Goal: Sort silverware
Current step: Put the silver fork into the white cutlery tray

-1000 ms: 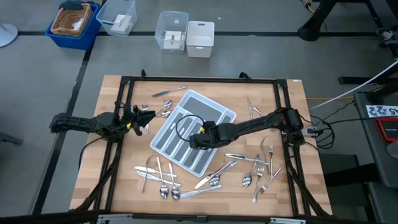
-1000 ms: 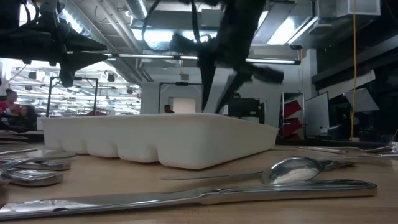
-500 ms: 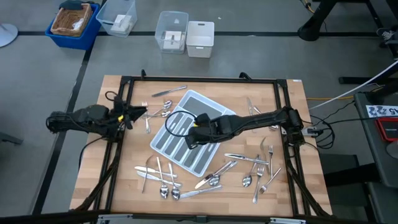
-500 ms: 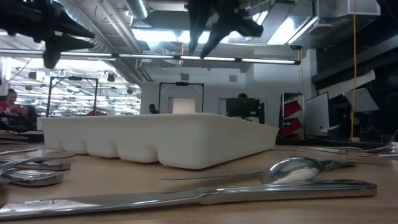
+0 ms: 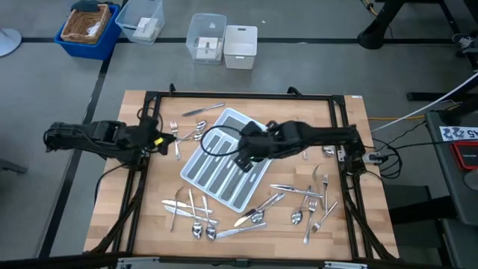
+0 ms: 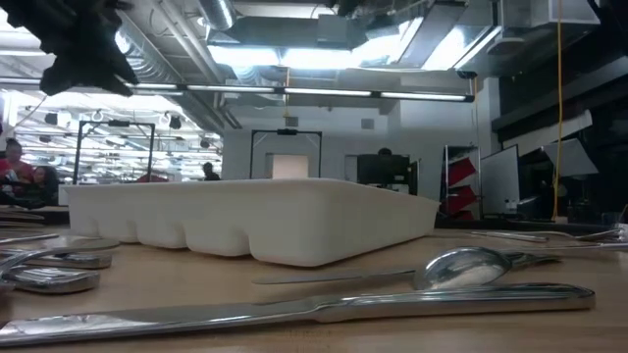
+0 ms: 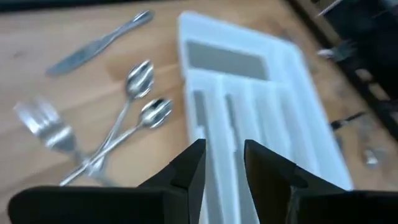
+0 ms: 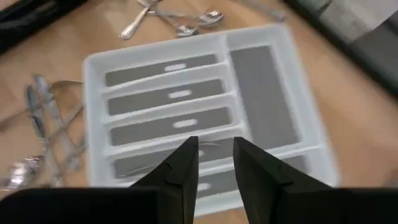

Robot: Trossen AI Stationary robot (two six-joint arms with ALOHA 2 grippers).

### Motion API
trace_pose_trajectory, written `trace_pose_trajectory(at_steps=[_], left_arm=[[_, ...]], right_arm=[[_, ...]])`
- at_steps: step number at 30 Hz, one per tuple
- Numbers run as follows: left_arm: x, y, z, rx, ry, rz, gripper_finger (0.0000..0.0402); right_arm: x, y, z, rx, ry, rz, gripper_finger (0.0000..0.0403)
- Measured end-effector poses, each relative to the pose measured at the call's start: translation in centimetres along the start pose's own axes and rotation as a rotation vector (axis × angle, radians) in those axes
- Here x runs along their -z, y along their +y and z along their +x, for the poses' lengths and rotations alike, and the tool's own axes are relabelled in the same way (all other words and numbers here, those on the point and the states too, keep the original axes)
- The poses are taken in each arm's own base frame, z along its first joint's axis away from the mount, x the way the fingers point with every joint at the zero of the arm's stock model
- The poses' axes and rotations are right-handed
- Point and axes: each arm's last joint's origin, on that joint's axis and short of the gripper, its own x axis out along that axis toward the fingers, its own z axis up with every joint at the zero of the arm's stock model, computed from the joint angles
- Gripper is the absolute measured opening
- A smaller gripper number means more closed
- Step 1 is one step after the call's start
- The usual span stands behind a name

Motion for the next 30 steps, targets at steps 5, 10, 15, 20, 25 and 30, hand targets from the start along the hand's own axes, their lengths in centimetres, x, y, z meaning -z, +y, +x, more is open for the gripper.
trace_pose_trajectory(at_steps=[5, 10, 15, 20, 25, 30], left_arm=[[0.4, -0.7, 1.7, -0.146, 0.079, -0.062, 0.0100], [0.4, -0.6, 3.6, -0.305, 0.102, -0.162, 0.0100], [-0.1, 0.0, 5.8, -0.462, 0.110, -0.251, 0.0100], [-0.8, 1.1, 7.8, -0.584, 0.148, -0.340, 0.0100], [-1.4, 2.4, 9.5, -0.690, 0.215, -0.389, 0.0100], [-1.8, 3.3, 11.5, -0.730, 0.267, -0.395, 0.0100]], right_arm=[[0.6, -3.0, -3.8, 0.039, 0.000, -0.066, 0.0104], [0.5, -5.9, -8.2, -0.009, -0.099, -0.144, 0.0104], [1.0, -9.0, -12.4, -0.040, -0.194, -0.195, 0.0104], [1.5, -11.6, -15.3, -0.046, -0.278, -0.184, 0.0104], [1.7, -12.8, -16.4, 0.002, -0.340, -0.184, 0.0104], [1.7, -13.0, -16.6, 0.031, -0.354, -0.232, 0.0104]])
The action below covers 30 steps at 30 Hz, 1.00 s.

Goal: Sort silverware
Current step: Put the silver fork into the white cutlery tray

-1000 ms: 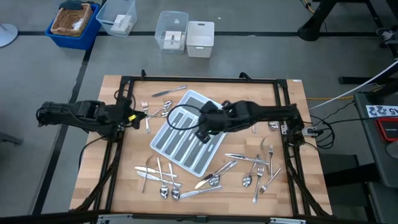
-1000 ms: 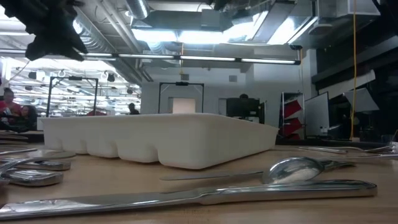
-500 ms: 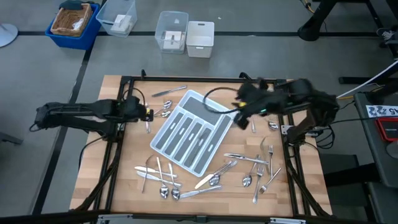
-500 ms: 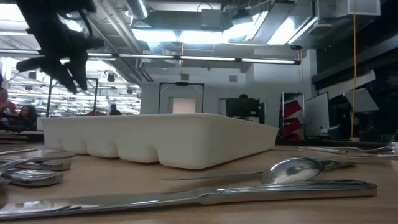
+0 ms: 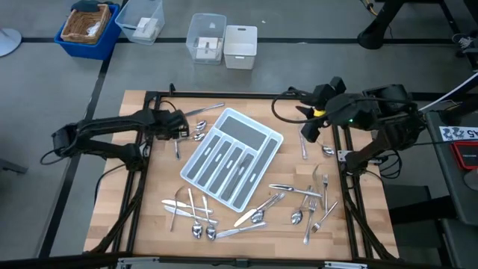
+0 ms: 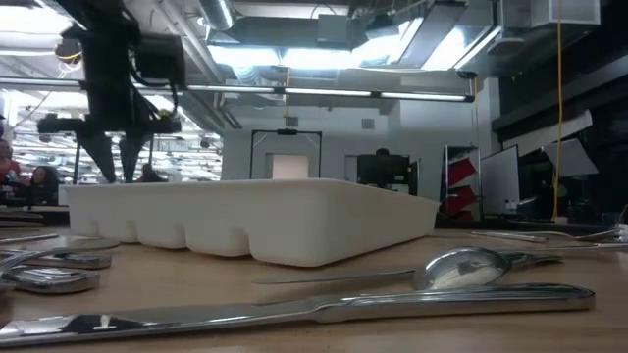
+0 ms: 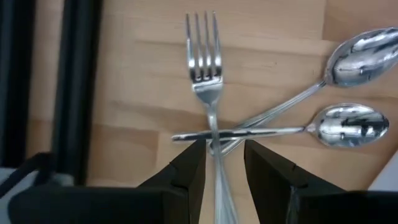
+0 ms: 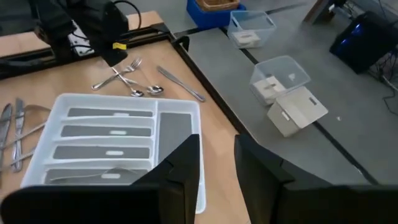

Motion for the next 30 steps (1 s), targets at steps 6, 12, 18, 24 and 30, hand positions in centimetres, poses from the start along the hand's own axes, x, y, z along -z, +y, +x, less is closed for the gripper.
trace_pose_trajectory(at_steps=[6, 12, 18, 24, 30], left_arm=[[-0.8, -0.9, 2.0, -0.015, 0.093, 0.004, 0.0100], [-1.0, -1.0, 3.7, -0.106, 0.151, -0.008, 0.0100], [-1.6, -1.0, 4.9, -0.144, 0.165, -0.035, 0.0100], [-2.3, -1.3, 5.7, -0.115, 0.146, -0.054, 0.0100], [-2.7, -1.5, 5.8, -0.076, 0.143, -0.076, 0.0100]], right_arm=[[0.0, -0.2, -0.2, -0.001, -0.006, -0.046, 0.0104], [0.7, -1.1, -1.0, 0.025, -0.019, -0.063, 0.0104], [2.9, -2.0, -0.9, 0.059, 0.026, -0.041, 0.0104], [6.4, -2.9, -0.2, 0.122, 0.087, 0.017, 0.0104], [10.4, -3.7, 0.9, 0.177, 0.148, 0.119, 0.0104]])
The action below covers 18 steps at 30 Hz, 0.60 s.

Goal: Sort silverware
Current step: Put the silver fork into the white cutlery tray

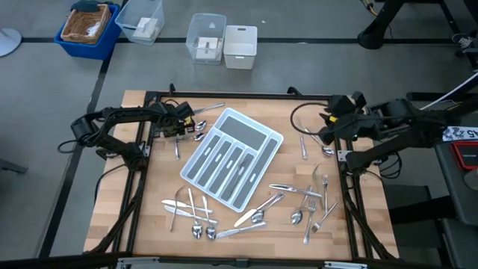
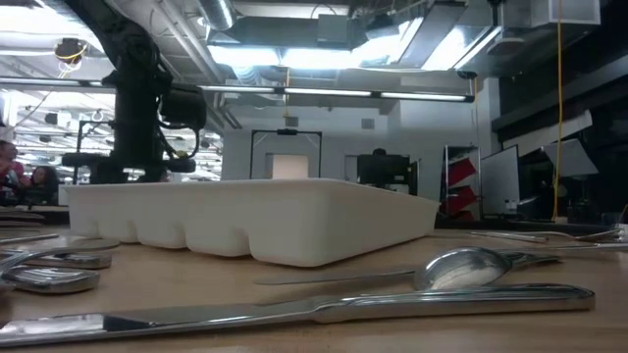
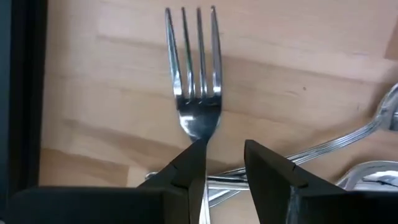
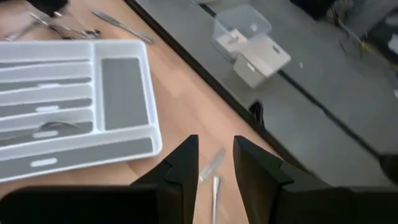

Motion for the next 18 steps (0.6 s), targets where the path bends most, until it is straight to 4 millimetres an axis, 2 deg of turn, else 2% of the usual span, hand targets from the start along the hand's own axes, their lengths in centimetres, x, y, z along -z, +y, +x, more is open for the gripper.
trace_pose_trajectory(at_steps=[9, 18], left_arm=[[0.6, 0.9, 0.6, -0.057, 0.036, -0.023, 0.0100], [1.1, 1.3, 1.7, -0.027, 0.015, -0.046, 0.0100]], right_arm=[[4.7, -0.2, 3.2, 0.052, 0.054, 0.110, 0.0104], [6.7, 1.0, 5.6, 0.026, 0.040, 0.144, 0.0104]])
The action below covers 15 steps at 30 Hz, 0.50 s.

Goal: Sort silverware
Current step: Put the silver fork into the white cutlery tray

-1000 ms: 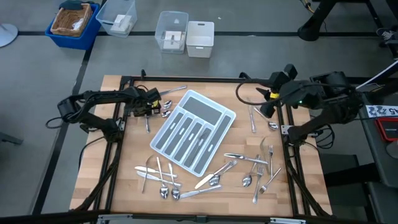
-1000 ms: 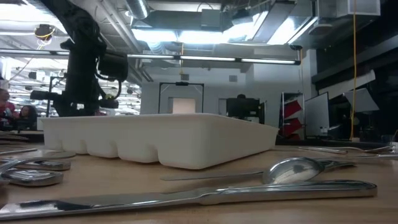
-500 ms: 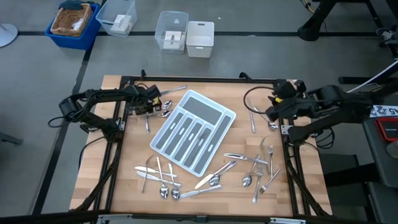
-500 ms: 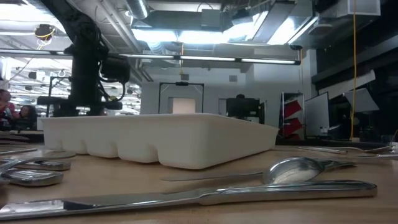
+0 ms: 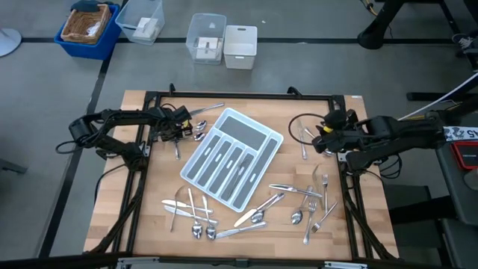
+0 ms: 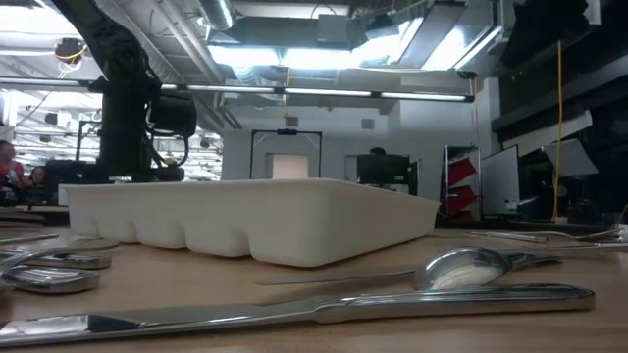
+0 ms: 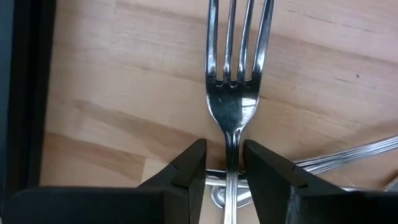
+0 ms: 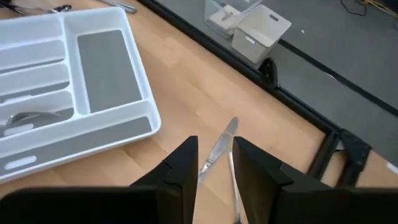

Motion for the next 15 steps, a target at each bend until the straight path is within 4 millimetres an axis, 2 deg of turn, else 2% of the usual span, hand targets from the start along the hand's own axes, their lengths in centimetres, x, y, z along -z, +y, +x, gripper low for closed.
trace_pose_trajectory(at_steps=[4, 12, 15], left_arm=[[0.01, 0.04, 0.04, -0.005, -0.003, 0.016, 0.0091], [0.01, 0.15, 0.07, -0.021, -0.014, 0.050, 0.0016], [0.02, 0.15, 0.09, -0.021, -0.014, 0.065, 0.0008]], right_arm=[[0.34, 0.43, 0.58, -0.012, 0.002, 0.007, 0.0104], [0.23, 0.91, 0.82, -0.048, -0.016, 0.039, 0.0104], [0.13, 1.03, 0.82, -0.058, -0.022, 0.049, 0.0104]])
